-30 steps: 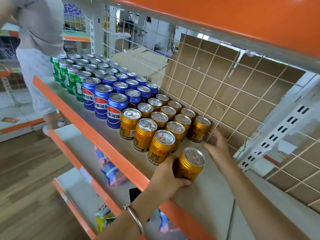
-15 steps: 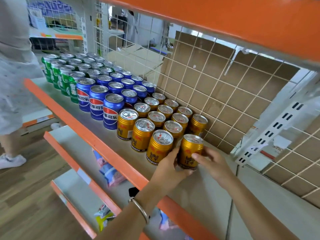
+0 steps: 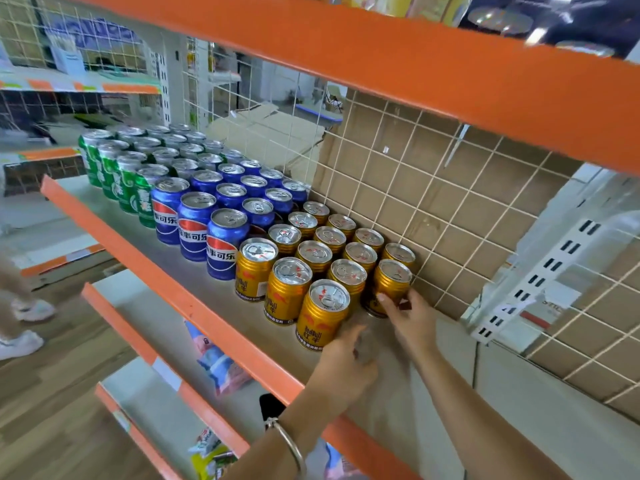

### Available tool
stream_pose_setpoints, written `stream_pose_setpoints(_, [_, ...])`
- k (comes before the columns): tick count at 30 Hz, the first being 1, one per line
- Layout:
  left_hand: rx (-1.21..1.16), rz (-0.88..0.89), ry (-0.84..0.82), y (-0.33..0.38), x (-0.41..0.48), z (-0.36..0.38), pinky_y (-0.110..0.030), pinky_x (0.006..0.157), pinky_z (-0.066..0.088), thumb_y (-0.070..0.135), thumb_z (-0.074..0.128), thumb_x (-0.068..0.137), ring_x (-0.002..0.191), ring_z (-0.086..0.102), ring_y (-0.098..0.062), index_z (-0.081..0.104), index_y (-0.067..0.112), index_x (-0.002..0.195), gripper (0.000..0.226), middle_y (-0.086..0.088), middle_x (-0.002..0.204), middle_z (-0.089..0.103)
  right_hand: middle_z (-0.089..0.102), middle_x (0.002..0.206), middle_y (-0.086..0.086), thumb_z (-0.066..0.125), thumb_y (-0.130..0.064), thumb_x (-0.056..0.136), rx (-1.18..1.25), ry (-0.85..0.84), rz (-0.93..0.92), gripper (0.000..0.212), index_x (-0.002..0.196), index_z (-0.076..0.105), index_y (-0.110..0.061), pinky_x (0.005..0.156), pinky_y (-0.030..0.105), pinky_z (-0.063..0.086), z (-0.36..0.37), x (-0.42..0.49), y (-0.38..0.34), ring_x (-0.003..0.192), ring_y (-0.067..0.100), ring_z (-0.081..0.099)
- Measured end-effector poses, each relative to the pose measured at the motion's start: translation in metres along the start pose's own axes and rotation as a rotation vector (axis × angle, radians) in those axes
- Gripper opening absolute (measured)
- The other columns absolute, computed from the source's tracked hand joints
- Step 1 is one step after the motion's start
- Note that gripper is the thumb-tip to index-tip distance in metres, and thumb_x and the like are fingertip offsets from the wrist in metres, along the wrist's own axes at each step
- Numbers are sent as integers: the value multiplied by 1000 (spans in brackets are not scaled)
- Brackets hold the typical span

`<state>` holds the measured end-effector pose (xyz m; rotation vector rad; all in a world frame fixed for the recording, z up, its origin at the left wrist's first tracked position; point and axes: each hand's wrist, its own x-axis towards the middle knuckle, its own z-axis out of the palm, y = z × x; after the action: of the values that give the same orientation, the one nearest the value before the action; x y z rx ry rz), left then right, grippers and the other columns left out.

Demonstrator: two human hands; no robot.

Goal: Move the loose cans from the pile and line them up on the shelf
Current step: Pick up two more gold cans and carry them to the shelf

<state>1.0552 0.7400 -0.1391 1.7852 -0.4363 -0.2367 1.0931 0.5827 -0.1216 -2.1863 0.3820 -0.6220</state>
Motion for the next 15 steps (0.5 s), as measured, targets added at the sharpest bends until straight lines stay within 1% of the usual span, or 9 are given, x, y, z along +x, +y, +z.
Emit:
stream_pose_setpoints(2, [5,-20,-63,2,1,0,-25,94,46,39,58,62,113,56,-19,45,14,137,80,-7,122,58,66,90,5,72,-32,81,-49,-47,59,38,110,62,-9,70,24,38,-2,1,-4,89,24,62])
stream_pose_setpoints(4, [2,-61,-111,4,4,-1,-24,95,47,45,63,62,112,56,-15,45,14,137,83,-1,119,57,65,113,10,69,-35,84,-64,-109,138,47,122,56,-10,81,26,39,-5,1,-10,107,27,60])
stream_pose_setpoints(6, [-42,-114,-126,7,8,-2,-21,95,45,38,74,72,110,54,-11,49,14,132,70,6,114,55,55,133,9,65,-40,86,-34,-129,212,62,135,44,-10,94,29,37,-9,-2,-16,123,26,51])
stream_pose_setpoints(8, [-86,-146,-123,12,12,-3,-24,94,46,34,79,72,109,57,-16,54,13,120,58,5,108,55,40,148,9,60,-46,88,27,-94,283,74,146,31,-11,106,34,34,-18,-11,-21,133,25,42])
stream_pose_setpoints(9, [-104,-158,-114,15,14,-3,-26,93,47,37,81,66,109,59,-20,55,14,114,59,3,106,56,36,151,7,58,-46,89,72,-73,305,74,148,27,-13,109,36,32,-25,-17,-24,135,23,39])
stream_pose_setpoints(11, [-133,-179,-115,24,18,-3,-24,88,47,42,81,60,106,59,-19,55,11,112,66,0,106,58,34,152,5,58,-44,89,134,-54,314,72,148,28,-16,113,37,31,-42,-33,-29,137,20,36])
stream_pose_setpoints(13, [-145,-177,-141,38,20,2,-18,79,44,33,79,72,103,57,-15,56,8,116,55,-1,108,58,33,152,2,61,-41,88,162,-41,325,72,148,30,-17,113,38,31,-61,-48,-34,136,18,36])
stream_pose_setpoints(14, [-170,-185,-178,47,20,4,-16,78,43,29,76,76,105,55,-15,53,7,123,57,-2,114,57,33,152,1,62,-39,87,163,-33,331,72,148,30,-17,113,39,32,-70,-56,-37,136,18,36])
stream_pose_setpoints(15, [-223,-205,-230,54,20,8,-18,82,43,28,76,77,112,53,-16,47,9,132,64,-4,124,54,32,152,0,63,-37,87,156,-19,339,71,147,31,-18,112,39,33,-80,-62,-37,135,17,36])
